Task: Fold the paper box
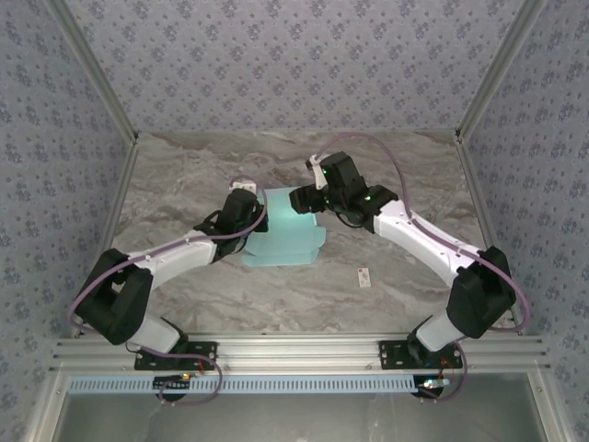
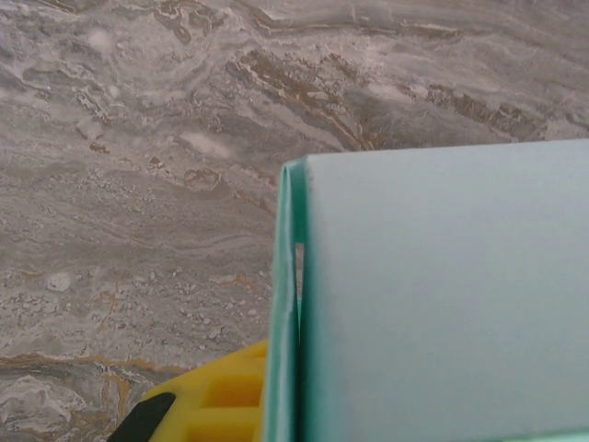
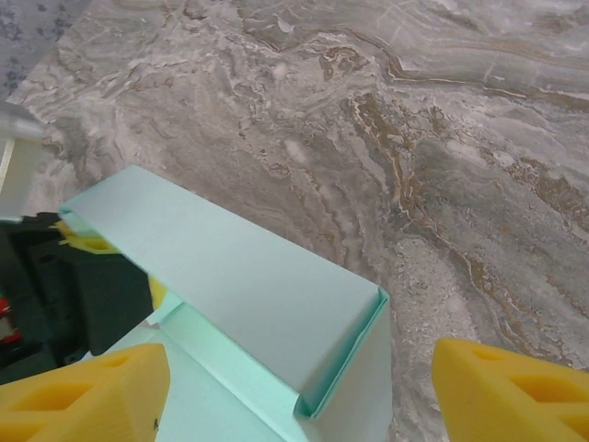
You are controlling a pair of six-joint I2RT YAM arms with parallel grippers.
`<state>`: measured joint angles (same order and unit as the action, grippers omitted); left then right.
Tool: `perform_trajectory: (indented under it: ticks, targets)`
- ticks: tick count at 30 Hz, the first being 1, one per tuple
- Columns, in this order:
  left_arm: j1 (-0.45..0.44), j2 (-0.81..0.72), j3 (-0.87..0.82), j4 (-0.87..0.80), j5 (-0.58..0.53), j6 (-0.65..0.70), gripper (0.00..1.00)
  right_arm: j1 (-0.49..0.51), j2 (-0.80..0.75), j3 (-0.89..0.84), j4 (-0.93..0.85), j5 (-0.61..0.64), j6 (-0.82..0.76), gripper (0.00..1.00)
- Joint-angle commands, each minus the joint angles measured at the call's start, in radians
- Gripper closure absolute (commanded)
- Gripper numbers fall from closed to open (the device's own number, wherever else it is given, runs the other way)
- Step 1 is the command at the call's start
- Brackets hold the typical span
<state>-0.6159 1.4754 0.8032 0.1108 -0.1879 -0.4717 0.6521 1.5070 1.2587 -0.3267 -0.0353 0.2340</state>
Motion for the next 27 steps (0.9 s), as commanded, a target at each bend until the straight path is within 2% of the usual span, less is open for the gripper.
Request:
perform_trajectory:
  ticks: [1,5,12,19,27]
  targets:
    - [0.023,0.023,0.049,-0.057,0.063,0.037,1.0,-0.009,-0.057,-0.018,-0.04,-0.038,-0.058,0.23]
    - [0.055,0.08,0.117,-0.183,0.185,0.107,1.0,-0.037,-0.101,-0.038,-0.043,-0.044,-0.068,0.23]
    - [0.066,0.217,0.326,-0.558,0.279,0.273,1.0,-0.135,-0.138,-0.13,0.0,-0.088,-0.056,0.23]
    - [0.067,0.367,0.577,-0.966,0.279,0.468,1.0,-0.196,-0.154,-0.235,0.042,-0.109,-0.036,0.23]
    - [0.056,0.658,0.901,-1.336,0.217,0.617,0.98,-0.22,-0.159,-0.308,0.065,-0.09,-0.002,0.23]
